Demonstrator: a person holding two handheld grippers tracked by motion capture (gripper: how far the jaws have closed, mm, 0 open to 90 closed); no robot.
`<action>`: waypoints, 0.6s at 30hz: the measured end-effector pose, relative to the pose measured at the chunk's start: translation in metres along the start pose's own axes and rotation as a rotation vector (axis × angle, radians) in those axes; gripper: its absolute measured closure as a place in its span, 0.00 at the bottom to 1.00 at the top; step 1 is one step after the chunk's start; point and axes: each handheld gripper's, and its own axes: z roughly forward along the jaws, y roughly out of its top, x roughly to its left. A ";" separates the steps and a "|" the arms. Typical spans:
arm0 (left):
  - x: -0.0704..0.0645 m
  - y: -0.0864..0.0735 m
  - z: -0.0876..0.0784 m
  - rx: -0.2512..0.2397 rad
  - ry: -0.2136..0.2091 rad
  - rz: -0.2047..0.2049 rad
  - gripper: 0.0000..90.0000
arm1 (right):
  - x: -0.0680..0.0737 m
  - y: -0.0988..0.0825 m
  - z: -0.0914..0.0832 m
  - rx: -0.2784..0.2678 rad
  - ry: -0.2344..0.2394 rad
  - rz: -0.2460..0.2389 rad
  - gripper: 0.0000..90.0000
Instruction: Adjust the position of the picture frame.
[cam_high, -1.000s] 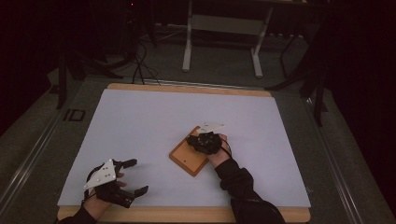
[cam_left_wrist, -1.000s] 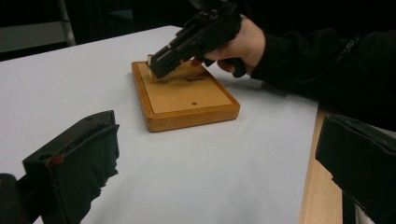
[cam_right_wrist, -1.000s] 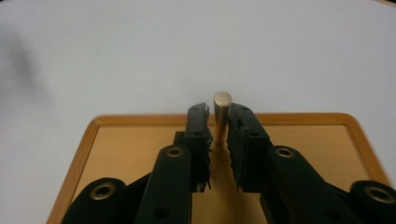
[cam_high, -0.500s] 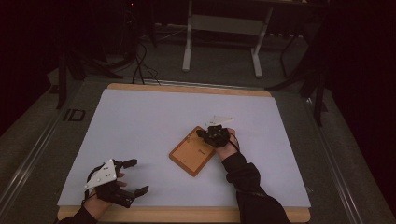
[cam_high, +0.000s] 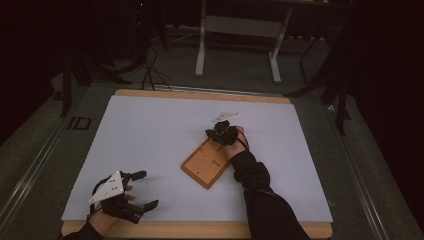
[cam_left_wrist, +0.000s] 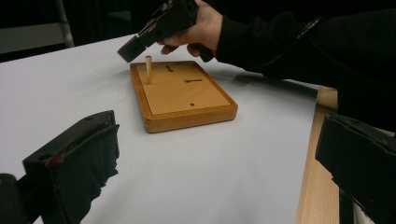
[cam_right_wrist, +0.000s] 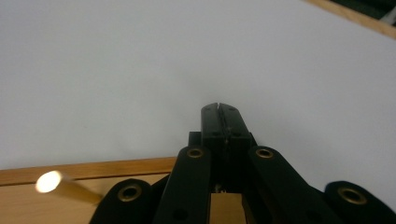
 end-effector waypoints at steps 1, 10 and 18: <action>0.000 0.000 0.000 0.000 0.000 0.000 0.00 | 0.000 0.000 0.002 0.010 -0.009 -0.007 1.00; 0.000 0.000 -0.001 -0.002 -0.001 -0.001 0.00 | -0.004 0.001 0.014 0.055 -0.035 -0.007 1.00; -0.001 0.000 0.000 0.001 0.002 -0.004 0.00 | -0.005 0.002 0.014 0.079 -0.037 -0.013 1.00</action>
